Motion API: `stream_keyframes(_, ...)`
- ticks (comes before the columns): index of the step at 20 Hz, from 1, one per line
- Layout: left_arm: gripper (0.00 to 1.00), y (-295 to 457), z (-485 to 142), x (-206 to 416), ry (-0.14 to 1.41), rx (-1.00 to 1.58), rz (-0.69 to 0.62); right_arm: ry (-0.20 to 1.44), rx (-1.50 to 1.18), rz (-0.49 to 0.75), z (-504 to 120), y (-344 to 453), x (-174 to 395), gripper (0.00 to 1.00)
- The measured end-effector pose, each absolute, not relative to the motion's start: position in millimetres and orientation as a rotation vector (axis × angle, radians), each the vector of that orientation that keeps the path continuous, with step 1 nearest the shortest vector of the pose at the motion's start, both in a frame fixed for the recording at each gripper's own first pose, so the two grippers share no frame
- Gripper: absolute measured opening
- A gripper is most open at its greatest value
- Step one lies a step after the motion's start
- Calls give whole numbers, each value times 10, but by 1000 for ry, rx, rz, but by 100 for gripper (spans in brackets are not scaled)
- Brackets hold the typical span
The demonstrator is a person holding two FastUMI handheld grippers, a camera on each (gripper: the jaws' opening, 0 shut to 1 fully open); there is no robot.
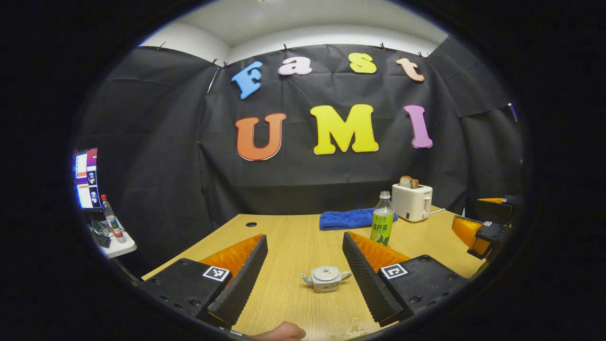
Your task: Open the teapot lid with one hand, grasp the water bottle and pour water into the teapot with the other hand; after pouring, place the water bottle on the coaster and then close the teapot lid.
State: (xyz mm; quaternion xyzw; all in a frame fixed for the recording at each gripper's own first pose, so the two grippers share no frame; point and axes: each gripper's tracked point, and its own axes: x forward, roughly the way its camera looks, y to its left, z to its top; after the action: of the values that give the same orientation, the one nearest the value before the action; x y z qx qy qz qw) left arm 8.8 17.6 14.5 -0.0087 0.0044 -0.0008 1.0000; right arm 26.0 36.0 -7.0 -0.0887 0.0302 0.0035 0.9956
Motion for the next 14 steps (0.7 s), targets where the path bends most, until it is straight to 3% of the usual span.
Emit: stream_keyframes(14, 100, 216, -15, 118, 53, 1, 13, 79, -161, -44, -101, 233, 300, 96)
